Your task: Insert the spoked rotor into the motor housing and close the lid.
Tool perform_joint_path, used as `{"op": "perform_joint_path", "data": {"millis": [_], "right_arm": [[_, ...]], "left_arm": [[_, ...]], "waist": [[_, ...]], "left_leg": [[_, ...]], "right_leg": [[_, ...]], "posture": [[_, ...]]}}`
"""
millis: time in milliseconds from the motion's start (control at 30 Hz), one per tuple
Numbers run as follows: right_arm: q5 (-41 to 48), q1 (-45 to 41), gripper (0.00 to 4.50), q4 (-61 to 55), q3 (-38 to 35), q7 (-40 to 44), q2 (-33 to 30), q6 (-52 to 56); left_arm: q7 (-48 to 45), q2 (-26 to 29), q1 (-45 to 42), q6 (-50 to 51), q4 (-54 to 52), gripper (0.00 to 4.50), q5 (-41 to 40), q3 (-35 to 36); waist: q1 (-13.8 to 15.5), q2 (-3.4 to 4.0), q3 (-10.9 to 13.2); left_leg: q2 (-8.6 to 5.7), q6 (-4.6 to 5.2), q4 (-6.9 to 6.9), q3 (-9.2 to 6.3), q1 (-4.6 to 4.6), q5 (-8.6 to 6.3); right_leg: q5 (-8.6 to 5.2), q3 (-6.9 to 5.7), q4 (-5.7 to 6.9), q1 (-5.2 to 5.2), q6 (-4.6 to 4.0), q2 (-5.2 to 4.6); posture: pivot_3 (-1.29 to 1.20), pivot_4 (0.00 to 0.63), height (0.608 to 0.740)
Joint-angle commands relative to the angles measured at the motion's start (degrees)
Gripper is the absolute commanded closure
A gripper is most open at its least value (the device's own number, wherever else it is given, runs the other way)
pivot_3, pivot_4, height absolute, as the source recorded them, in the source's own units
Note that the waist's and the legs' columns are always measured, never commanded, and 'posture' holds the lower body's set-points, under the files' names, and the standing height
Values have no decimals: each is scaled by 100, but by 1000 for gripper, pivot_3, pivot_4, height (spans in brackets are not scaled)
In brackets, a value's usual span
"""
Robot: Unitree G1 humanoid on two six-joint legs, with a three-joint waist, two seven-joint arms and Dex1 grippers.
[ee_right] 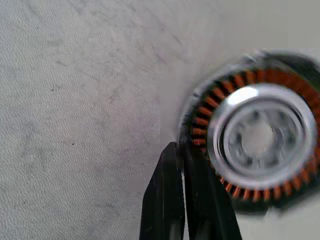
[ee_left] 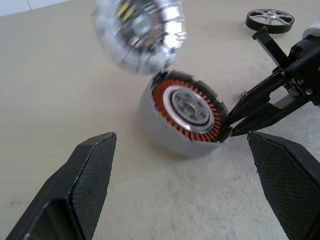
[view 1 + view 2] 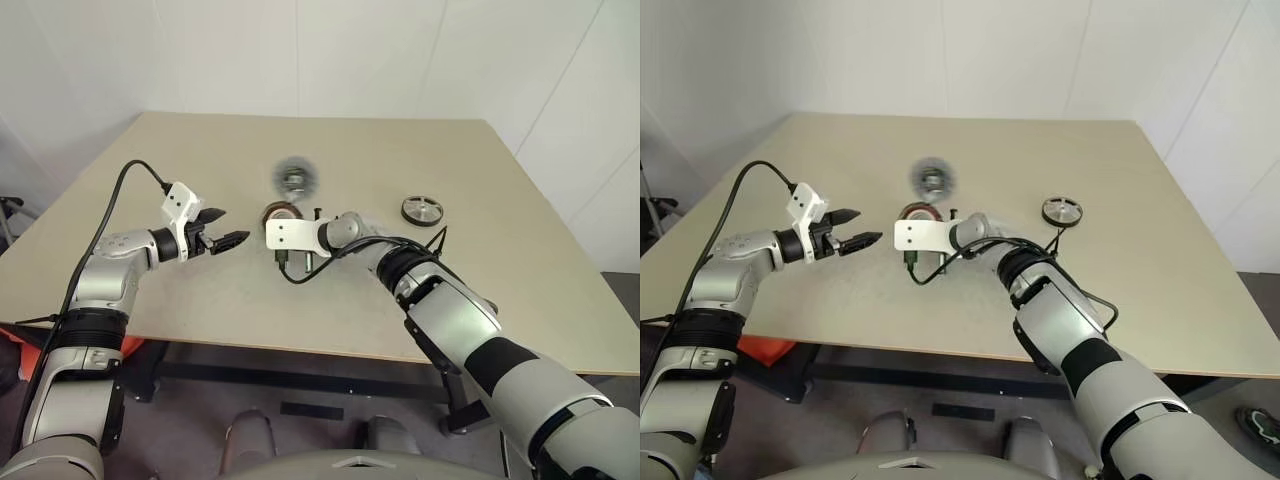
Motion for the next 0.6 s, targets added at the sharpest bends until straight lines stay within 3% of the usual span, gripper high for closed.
{"op": "perform_joint_path", "data": {"millis": [33,333,600], "right_arm": [[-144,98,4483,296,-8,-31,-149,295],[163,63,4483,173,-445,-128,-133,474],[352,186,4483,-153,-632,507,-312,430]], "left_arm": [[5,78,-64,-12,-173,47,-60,124],[5,60,-5,11,-212,47,-70,112],[-1,24,-66,-22,-120,47,-44,76]], "waist": [[-5,0,0],[27,1,0],[71,0,0]], "left_leg": [[0,0,0,0,2,0],[-1,0,-4,0,-18,0],[5,0,-1,1,-84,2]], "right_leg": [[0,1,0,0,0,0],[21,1,-2,-7,-35,0],[19,-9,-17,-43,-49,1]], "posture": [[0,0,740],[0,0,740],[0,0,740]]}}
